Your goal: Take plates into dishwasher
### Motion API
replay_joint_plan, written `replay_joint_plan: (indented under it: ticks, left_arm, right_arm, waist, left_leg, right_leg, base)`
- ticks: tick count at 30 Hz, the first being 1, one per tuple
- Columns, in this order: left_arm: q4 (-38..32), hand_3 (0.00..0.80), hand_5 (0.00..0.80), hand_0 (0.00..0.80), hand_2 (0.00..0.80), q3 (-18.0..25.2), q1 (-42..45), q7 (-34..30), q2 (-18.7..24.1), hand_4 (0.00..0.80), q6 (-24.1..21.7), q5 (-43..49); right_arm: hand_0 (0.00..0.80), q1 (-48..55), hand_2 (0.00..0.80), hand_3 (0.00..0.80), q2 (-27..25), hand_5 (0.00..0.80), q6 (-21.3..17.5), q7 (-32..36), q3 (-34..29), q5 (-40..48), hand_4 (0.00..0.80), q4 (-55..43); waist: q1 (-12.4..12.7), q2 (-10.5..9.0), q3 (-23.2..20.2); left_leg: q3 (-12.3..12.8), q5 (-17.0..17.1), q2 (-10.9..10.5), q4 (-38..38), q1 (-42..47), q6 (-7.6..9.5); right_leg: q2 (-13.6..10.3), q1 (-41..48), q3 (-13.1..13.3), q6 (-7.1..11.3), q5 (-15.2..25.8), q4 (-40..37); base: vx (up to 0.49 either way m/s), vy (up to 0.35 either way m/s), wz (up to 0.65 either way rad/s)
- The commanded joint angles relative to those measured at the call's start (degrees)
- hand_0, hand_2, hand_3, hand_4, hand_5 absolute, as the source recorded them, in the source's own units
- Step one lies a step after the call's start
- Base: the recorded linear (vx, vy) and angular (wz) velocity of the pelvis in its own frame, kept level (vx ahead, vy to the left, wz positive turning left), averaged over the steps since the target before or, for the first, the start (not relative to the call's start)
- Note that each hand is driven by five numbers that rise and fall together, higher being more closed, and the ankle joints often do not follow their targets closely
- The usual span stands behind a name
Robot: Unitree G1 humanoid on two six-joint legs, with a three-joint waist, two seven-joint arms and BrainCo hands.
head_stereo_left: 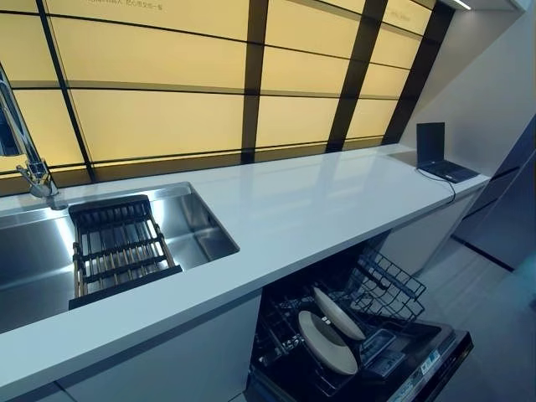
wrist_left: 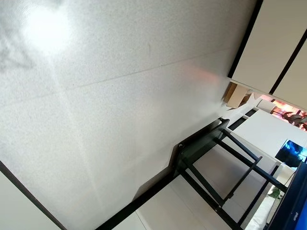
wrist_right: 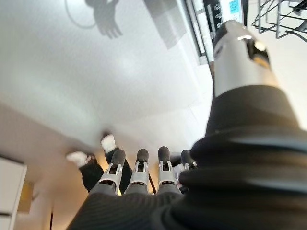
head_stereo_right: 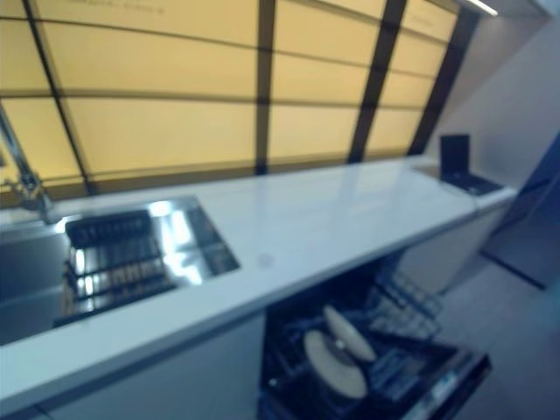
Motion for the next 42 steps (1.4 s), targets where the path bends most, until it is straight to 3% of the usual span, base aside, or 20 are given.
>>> replay_joint_plan:
  ticks: [1, 5, 7, 9, 10, 11, 12, 13, 14, 16, 20, 21, 23, 24, 27, 32, 35, 37, 42]
  left_arm:
    - [1.52, 0.0, 0.0, 0.0, 0.0, -1.05, -4.09, 1.94, 0.37, 0.0, -0.34, -2.01]
    - [1.98, 0.0, 0.0, 0.0, 0.0, -0.89, -3.79, 2.7, -0.43, 0.0, -1.64, -2.98]
    - [2.49, 0.0, 0.0, 0.0, 0.0, 0.1, -2.96, 2.55, -0.94, 0.0, -2.37, -3.16]
    - [2.66, 0.0, 0.0, 0.0, 0.0, 0.71, -2.68, 2.28, -1.0, 0.0, -2.63, -3.17]
    - [2.73, 0.0, 0.0, 0.0, 0.0, 1.39, -2.57, 1.9, -0.9, 0.0, -2.76, -3.25]
    - [2.82, 0.0, 0.0, 0.0, 0.0, 1.91, -3.09, 1.73, -1.26, 0.0, -2.7, -3.25]
    - [2.92, 0.0, 0.0, 0.0, 0.0, 1.89, -3.33, 1.85, -1.42, 0.0, -2.71, -3.38]
    - [3.29, 0.0, 0.0, 0.0, 0.0, 1.99, -4.29, 2.37, -2.03, 0.0, -2.47, -3.25]
    - [4.02, 0.0, 0.0, 0.0, 0.0, 2.08, -5.48, 3.18, -2.85, 0.0, -1.46, -2.88]
    - [4.74, 0.0, 0.0, 0.0, 0.0, 2.04, -5.93, 4.1, -3.62, 0.0, -0.39, -3.18]
    - [5.46, 0.0, 0.0, 0.0, 0.0, 2.1, -5.27, 4.25, -4.43, 0.0, -0.52, -2.84]
    - [5.53, 0.0, 0.0, 0.0, 0.0, 1.82, -5.04, 3.97, -4.9, 0.0, -0.89, -0.46]
    - [5.34, 0.0, 0.0, 0.0, 0.0, -0.2, -5.92, 3.88, -5.32, 0.0, -0.88, 0.24]
    - [5.26, 0.0, 0.0, 0.0, 0.0, -0.64, -5.99, 4.13, -5.31, 0.0, -1.07, -0.33]
    - [4.87, 0.0, 0.0, 0.0, 0.0, -0.15, -4.45, 3.6, -4.9, 0.0, -1.28, -0.86]
    - [5.75, 0.0, 0.0, 0.0, 0.0, 0.07, -2.17, 2.35, -4.31, 0.0, -0.13, 0.32]
    - [6.76, 0.0, 0.0, 0.0, 0.0, 1.26, -1.26, 2.52, -4.44, 0.0, 2.32, -2.43]
    - [7.26, 0.0, 0.0, 0.0, 0.0, 2.82, -0.89, 2.77, -5.04, 0.0, 4.01, -3.62]
    - [7.78, 0.0, 0.0, 0.0, 0.0, 3.14, 0.17, 1.23, -7.06, 0.0, 5.02, -2.86]
  right_arm:
    - [0.0, -1.17, 0.0, 0.0, -1.07, 0.0, 1.46, -3.41, -0.06, 2.31, 0.0, 2.6]
    - [0.0, -1.61, 0.0, 0.0, -0.22, 0.0, 2.9, -4.75, 0.29, 3.55, 0.0, 5.17]
    - [0.0, -1.3, 0.0, 0.0, 1.03, 0.0, 2.9, -5.19, 0.74, 4.03, 0.0, 6.26]
    - [0.0, -1.08, 0.0, 0.0, 1.6, 0.0, 2.77, -6.05, 0.92, 4.62, 0.0, 6.38]
    - [0.0, -0.83, 0.0, 0.0, 2.4, 0.0, 2.69, -7.33, 1.0, 7.73, 0.0, 6.81]
    - [0.0, -0.29, 0.0, 0.0, 4.13, 0.0, 2.67, -7.99, 0.17, 12.02, 0.0, 7.61]
    - [0.0, -0.11, 0.0, 0.0, 4.7, 0.0, 3.02, -8.0, -0.03, 14.38, 0.0, 7.92]
    - [0.0, 0.34, 0.0, 0.0, 7.04, 0.0, 5.22, -9.54, -1.83, 23.4, 0.0, 8.75]
    - [0.0, 1.47, 0.0, 0.0, 10.13, 0.0, 6.99, -11.49, -3.92, 25.11, 0.0, 10.7]
    - [0.0, 3.89, 0.0, 0.0, 12.94, 0.0, 6.97, -12.15, -5.3, 27.17, 0.0, 13.03]
    - [0.0, 5.66, 0.0, 0.0, 16.56, 0.0, 6.91, -13.1, -5.43, 29.26, 0.0, 14.41]
    - [0.0, 6.68, 0.0, 0.0, 20.44, 0.0, 7.76, -14.76, -4.04, 31.48, 0.0, 15.01]
    - [0.0, 5.67, 0.0, 0.0, 22.86, 0.0, 6.59, -16.77, -2.15, 34.64, 0.0, 15.9]
    - [0.0, 4.92, 0.0, 0.0, 23.54, 0.0, 6.46, -16.62, -1.45, 34.08, 0.0, 16.11]
    - [0.0, 3.75, 0.0, 0.0, 24.63, 0.0, 5.86, -16.71, -0.82, 34.49, 0.0, 16.34]
    - [0.0, 3.77, 0.0, 0.0, 24.76, 0.0, 4.99, -17.5, -1.13, 34.62, 0.0, 17.05]
    - [0.0, 4.0, 0.0, 0.0, 23.86, 0.0, 6.08, -13.66, -1.51, 32.01, 0.0, 17.84]
    - [0.0, 4.13, 0.0, 0.0, 25.25, 0.0, 7.47, -10.75, -0.05, 29.87, 0.0, 17.71]
    - [0.0, 3.83, 0.0, 0.0, 30.28, 0.0, 6.71, -11.62, 2.94, 29.61, 0.0, 17.58]
  waist:
    - [0.78, 0.79, 0.43]
    - [1.71, 0.61, 1.63]
    - [2.4, 0.47, 3.01]
    - [2.51, 0.39, 3.5]
    - [2.22, 0.23, 4.05]
    - [0.95, -0.8, 4.1]
    - [0.59, -0.97, 4.09]
    - [-1.15, -2.34, 3.57]
    - [-3.23, -1.99, 2.46]
    - [-5.04, -0.45, 1.06]
    - [-5.87, 1.43, -0.06]
    - [-6.16, 3.03, -0.02]
    - [-6.31, 3.61, 1.24]
    - [-6.27, 3.65, 1.96]
    - [-5.28, 3.99, 3.37]
    - [-4.22, 3.56, 3.34]
    - [-3.75, 3.23, 2.97]
    - [-3.44, 2.84, 2.63]
    - [-2.92, 2.47, 2.65]
  left_leg:
    - [-0.88, -2.05, -2.69, -2.13, -0.67, 3.05]
    - [-0.49, 1.53, -0.87, -2.12, -5.78, 0.6]
    - [-0.52, 2.84, 0.27, -1.72, -8.71, -0.6]
    - [-0.57, 2.96, 0.53, -0.79, -8.55, -0.78]
    - [-0.24, 2.45, 0.62, 2.81, -7.81, -0.82]
    - [2.53, -1.83, 0.92, 13.05, -7.01, 0.3]
    - [3.15, -3.42, 1.04, 14.79, -6.93, 0.71]
    - [4.94, -9.45, 0.93, 25.68, -4.84, 2.42]
    - [4.73, -12.08, 0.87, 27.22, 0.12, 2.7]
    - [4.22, -11.45, 1.42, 26.24, 6.57, 1.32]
    - [2.89, -9.71, 1.9, 22.78, 11.26, -0.14]
    - [0.37, -12.59, -0.77, 12.29, 13.34, 0.54]
    - [-0.53, -16.84, -3.47, 5.63, 14.08, 2.1]
    - [-1.48, -16.99, -4.6, 4.21, 14.02, 2.54]
    - [-2.71, -16.85, -5.83, 2.03, 14.22, 3.03]
    - [-4.28, -16.45, -7.13, 1.84, 13.76, 4.09]
    - [-4.75, -16.49, -7.99, 1.83, 13.63, 4.68]
    - [-4.92, -16.83, -8.63, 2.17, 13.84, 4.93]
    - [-5.29, -17.66, -9.7, 3.13, 13.95, 5.49]
  right_leg:
    - [5.36, 0.17, 0.94, -1.48, 0.38, 4.84]
    - [7.46, 1.77, 2.23, -3.07, 0.04, 2.05]
    - [7.91, 2.43, 2.12, -3.31, 1.81, 0.13]
    - [7.65, 2.6, 1.8, -3.38, 2.82, -1.17]
    - [7.09, 2.85, 1.01, -3.54, 3.56, -2.23]
    - [5.6, 1.82, -0.85, -4.0, 4.95, -3.17]
    - [5.26, 1.71, -1.47, -4.01, 5.17, -3.33]
    - [3.63, 0.64, -2.96, -4.1, 6.65, -4.28]
    - [3.48, -1.24, -3.4, -3.96, 7.03, -3.79]
    - [4.24, -3.35, -4.61, -4.59, 6.85, -3.04]
    - [5.16, -4.82, -6.23, -4.95, 6.29, -2.15]
    - [5.32, -9.05, -7.26, -3.55, 7.1, 0.67]
    - [4.03, -13.46, -8.86, -1.62, 8.89, 3.03]
    - [3.39, -15.04, -9.17, -0.8, 10.09, 3.34]
    - [2.84, -15.83, -9.86, 0.46, 11.55, 2.27]
    - [2.7, -15.19, -9.24, 1.05, 13.13, 0.2]
    - [2.48, -15.25, -9.08, 1.17, 13.72, -0.53]
    - [2.07, -15.15, -9.37, 1.42, 14.36, -1.36]
    - [0.98, -15.31, -9.62, 2.33, 16.45, -3.83]
  base:
    - [-0.332, -0.161, 0.12]
    - [-0.263, -0.138, 0.17]
    - [-0.292, -0.16, 0.12]
    - [-0.225, -0.09, 0.03]
    - [-0.371, -0.115, 0.0]
    - [-0.365, -0.097, 0.03]
    - [-0.397, -0.092, 0.3]
    - [-0.311, 0.004, 0.54]
    - [-0.331, 0.033, 0.71]
    - [-0.182, 0.066, 0.28]
    - [-0.165, 0.077, 0.53]
    - [-0.411, 0.198, 0.47]
    - [-0.491, 0.219, 0.52]
    - [-0.413, 0.151, 0.84]
    - [-0.302, 0.088, 0.6]
    - [-0.137, 0.03, 0.19]
    - [-0.182, 0.064, -0.02]
    - [-0.17, 0.067, -0.07]
    - [-0.146, 0.078, -0.03]
